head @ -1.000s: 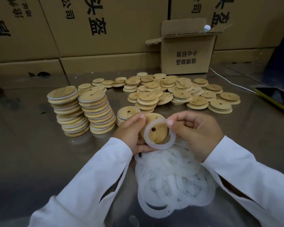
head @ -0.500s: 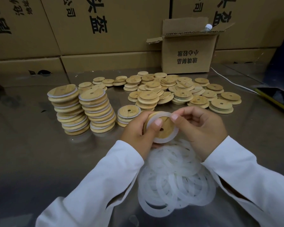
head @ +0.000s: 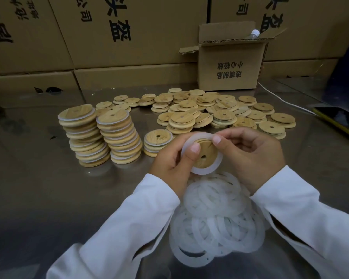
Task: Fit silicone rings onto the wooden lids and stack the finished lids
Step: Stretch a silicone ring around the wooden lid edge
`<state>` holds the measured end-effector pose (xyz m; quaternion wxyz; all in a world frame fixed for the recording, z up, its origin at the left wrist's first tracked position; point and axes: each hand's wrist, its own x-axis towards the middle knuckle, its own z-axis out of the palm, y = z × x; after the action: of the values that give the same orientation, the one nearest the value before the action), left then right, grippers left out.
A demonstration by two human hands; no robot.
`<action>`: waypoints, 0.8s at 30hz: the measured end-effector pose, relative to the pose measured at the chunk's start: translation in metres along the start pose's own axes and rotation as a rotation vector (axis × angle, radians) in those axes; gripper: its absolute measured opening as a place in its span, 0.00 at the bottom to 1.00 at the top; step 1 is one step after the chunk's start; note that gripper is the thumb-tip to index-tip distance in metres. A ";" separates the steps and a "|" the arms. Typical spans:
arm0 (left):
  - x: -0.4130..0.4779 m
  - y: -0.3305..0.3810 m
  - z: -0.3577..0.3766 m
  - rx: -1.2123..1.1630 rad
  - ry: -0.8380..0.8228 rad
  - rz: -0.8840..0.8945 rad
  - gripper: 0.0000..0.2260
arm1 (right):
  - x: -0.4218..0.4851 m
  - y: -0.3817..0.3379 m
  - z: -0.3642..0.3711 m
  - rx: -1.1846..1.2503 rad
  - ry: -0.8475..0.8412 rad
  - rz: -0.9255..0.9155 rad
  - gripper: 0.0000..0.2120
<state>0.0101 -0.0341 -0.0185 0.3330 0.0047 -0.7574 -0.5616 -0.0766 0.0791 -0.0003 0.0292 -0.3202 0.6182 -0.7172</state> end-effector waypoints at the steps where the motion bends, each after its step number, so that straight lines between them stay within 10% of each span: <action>1: 0.000 -0.001 0.000 -0.004 0.006 -0.002 0.10 | -0.001 0.000 0.000 -0.007 -0.002 -0.010 0.07; 24: 0.000 0.006 0.002 -0.206 0.039 -0.205 0.10 | 0.003 -0.004 -0.001 -0.039 -0.056 0.042 0.08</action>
<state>0.0116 -0.0306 -0.0136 0.2872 0.0586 -0.6846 -0.6674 -0.0778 0.0798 0.0045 0.0554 -0.3276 0.6377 -0.6949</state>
